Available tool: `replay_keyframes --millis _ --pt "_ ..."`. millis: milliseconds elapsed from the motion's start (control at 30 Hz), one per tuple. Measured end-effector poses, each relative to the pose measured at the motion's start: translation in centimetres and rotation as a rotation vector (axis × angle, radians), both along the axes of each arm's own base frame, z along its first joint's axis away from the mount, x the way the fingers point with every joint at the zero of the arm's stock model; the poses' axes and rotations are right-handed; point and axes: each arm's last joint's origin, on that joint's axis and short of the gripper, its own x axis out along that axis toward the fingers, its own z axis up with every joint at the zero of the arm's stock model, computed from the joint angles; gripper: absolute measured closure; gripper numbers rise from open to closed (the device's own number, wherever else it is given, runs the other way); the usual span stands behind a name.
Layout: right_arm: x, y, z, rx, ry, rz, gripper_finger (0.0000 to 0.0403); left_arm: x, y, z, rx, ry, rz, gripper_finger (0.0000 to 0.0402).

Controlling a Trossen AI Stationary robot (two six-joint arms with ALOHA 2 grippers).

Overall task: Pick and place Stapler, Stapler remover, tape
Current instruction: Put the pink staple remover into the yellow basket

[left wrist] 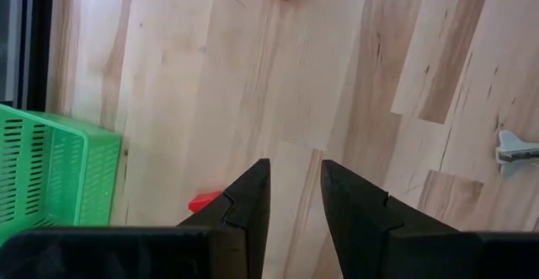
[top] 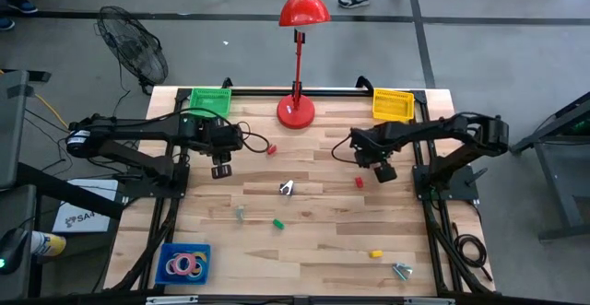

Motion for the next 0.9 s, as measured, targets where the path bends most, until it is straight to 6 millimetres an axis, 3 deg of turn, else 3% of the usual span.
replay_keyframes --millis 367,900 --pt "-0.5 -0.1 -0.7 0.008 -0.014 -0.071 0.0114 0.0 0.0 0.0 -0.004 0.0 -0.001 0.0298" --pt "-1.2 -1.3 -0.9 0.052 -0.027 -0.33 0.0188 0.0 0.0 0.0 -0.008 -0.001 0.001 0.0298"
